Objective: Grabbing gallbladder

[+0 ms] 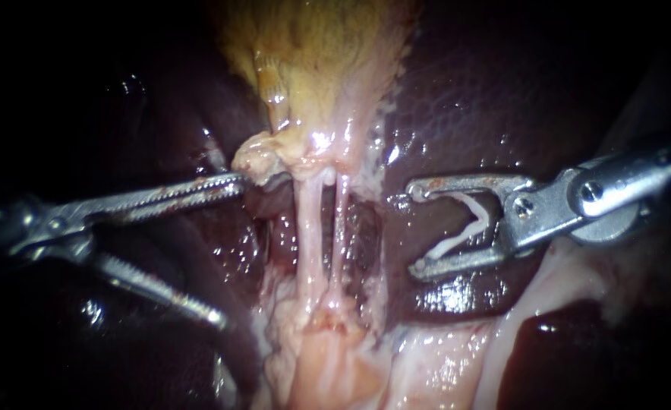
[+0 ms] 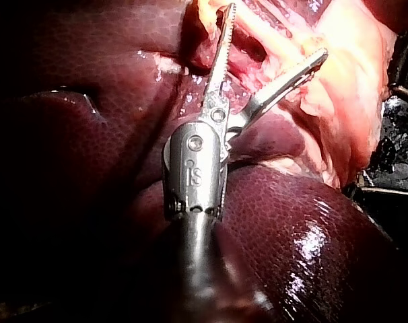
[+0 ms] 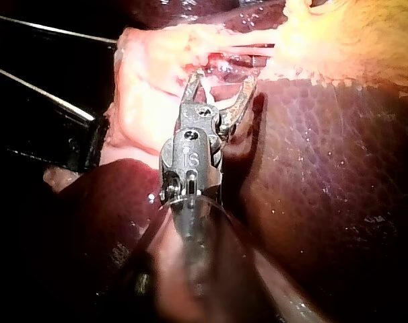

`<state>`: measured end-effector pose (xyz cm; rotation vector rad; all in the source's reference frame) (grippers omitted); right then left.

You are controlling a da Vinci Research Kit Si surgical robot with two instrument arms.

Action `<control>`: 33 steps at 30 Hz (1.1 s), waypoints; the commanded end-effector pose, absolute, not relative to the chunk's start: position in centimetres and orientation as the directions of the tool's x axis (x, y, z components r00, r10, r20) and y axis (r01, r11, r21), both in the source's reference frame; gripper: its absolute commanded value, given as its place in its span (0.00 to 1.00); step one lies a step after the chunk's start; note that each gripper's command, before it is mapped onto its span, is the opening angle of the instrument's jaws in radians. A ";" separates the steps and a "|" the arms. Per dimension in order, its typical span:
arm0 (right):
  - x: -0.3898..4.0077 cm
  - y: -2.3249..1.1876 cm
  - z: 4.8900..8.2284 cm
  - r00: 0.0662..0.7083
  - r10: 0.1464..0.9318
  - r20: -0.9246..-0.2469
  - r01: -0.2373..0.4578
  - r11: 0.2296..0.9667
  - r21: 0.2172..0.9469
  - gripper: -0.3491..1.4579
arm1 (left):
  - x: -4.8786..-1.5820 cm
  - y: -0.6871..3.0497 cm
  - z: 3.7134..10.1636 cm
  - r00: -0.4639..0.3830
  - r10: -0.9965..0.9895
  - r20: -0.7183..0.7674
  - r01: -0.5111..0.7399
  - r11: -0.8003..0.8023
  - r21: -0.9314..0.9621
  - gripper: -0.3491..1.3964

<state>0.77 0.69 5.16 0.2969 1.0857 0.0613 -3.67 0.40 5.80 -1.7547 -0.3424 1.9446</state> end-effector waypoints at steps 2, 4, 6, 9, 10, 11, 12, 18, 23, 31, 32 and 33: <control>0.78 0.69 5.16 0.469 0.194 -0.862 0.095 0.959 0.268 0.47 | -3.65 0.46 5.80 -0.055 0.518 -0.854 -0.213 -0.841 -0.497 0.77; 0.78 0.69 5.16 0.469 0.194 -0.862 0.095 0.959 0.268 0.47 | -3.63 0.53 5.81 -0.063 0.522 -0.851 -0.238 -0.836 -0.495 0.77; 0.78 0.69 5.16 0.469 0.194 -0.862 0.095 0.959 0.268 0.47 | -3.61 0.60 5.83 -0.069 0.526 -0.848 -0.271 -0.828 -0.492 0.77; 0.77 0.69 5.16 0.469 0.194 -0.862 0.095 0.959 0.268 0.47 | -3.59 0.70 5.86 -0.089 0.534 -0.841 -0.334 -0.811 -0.480 0.77; 0.78 0.69 5.16 0.469 0.194 -0.862 0.095 0.959 0.268 0.47 | -3.60 0.72 5.87 -0.098 0.537 -0.838 -0.343 -0.809 -0.478 0.77; 0.78 0.69 5.16 0.469 0.194 -0.862 0.096 0.959 0.268 0.47 | -3.62 0.75 5.89 -0.110 0.541 -0.834 -0.353 -0.805 -0.476 0.75; 0.78 0.69 5.16 0.469 0.194 -0.862 0.096 0.959 0.268 0.47 | -3.63 0.76 5.91 -0.119 0.543 -0.831 -0.360 -0.804 -0.474 0.74; 0.77 0.69 5.16 0.469 0.194 -0.862 0.096 0.959 0.267 0.47 | -3.76 0.88 6.09 -0.152 0.559 -0.815 -0.396 -0.790 -0.468 0.71; 0.77 0.69 5.16 0.469 0.193 -0.862 0.096 0.959 0.267 0.47 | -3.83 0.93 6.24 -0.156 0.608 -0.778 -0.413 -0.756 -0.508 0.59; 0.77 0.68 5.16 0.469 0.193 -0.862 0.096 0.959 0.267 0.47 | -3.82 0.97 6.32 -0.169 0.667 -0.725 -0.429 -0.712 -0.556 0.27; 0.77 0.68 5.16 0.469 0.193 -0.862 0.096 0.959 0.267 0.47 | -3.80 0.97 6.32 -0.169 0.672 -0.721 -0.429 -0.709 -0.560 0.26; 0.77 0.68 5.16 0.469 0.193 -0.862 0.096 0.959 0.267 0.47 | -3.78 0.96 6.32 -0.167 0.676 -0.718 -0.430 -0.705 -0.564 0.25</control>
